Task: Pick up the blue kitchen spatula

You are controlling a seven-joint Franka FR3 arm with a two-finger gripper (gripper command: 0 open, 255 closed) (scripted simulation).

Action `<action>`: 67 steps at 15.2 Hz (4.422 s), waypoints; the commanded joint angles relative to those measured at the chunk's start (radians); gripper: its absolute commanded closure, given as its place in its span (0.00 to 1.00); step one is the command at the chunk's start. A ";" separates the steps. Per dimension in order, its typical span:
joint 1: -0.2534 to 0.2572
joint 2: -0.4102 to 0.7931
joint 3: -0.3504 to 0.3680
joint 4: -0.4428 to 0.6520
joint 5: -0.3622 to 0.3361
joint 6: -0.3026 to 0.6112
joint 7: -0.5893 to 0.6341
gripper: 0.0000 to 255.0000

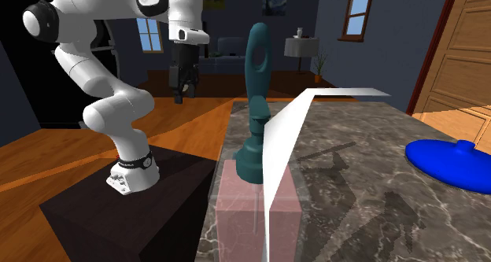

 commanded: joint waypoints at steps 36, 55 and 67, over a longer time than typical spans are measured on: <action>-0.395 0.928 0.224 0.971 -0.609 0.097 1.423 0.00; -0.402 0.913 0.220 0.881 -0.609 0.162 1.462 1.00; -0.382 0.958 0.229 1.092 -0.616 0.017 1.376 1.00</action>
